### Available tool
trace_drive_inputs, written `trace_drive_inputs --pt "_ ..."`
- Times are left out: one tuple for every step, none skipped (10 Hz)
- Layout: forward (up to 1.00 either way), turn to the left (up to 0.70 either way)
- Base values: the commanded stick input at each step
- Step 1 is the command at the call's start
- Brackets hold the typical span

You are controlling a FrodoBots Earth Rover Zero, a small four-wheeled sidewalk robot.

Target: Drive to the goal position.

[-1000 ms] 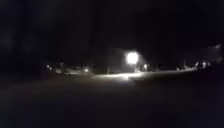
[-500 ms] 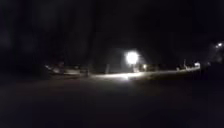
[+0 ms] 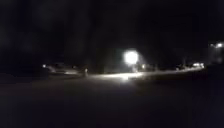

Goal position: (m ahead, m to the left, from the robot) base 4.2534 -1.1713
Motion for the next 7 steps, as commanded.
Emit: trace_drive_inputs --pt "0.13 0.00" --pt "1.00 0.00" --pt "1.00 0.00" --pt "1.00 0.00" --pt "1.00 -0.03" --pt "1.00 -0.07" --pt "1.00 -0.20"
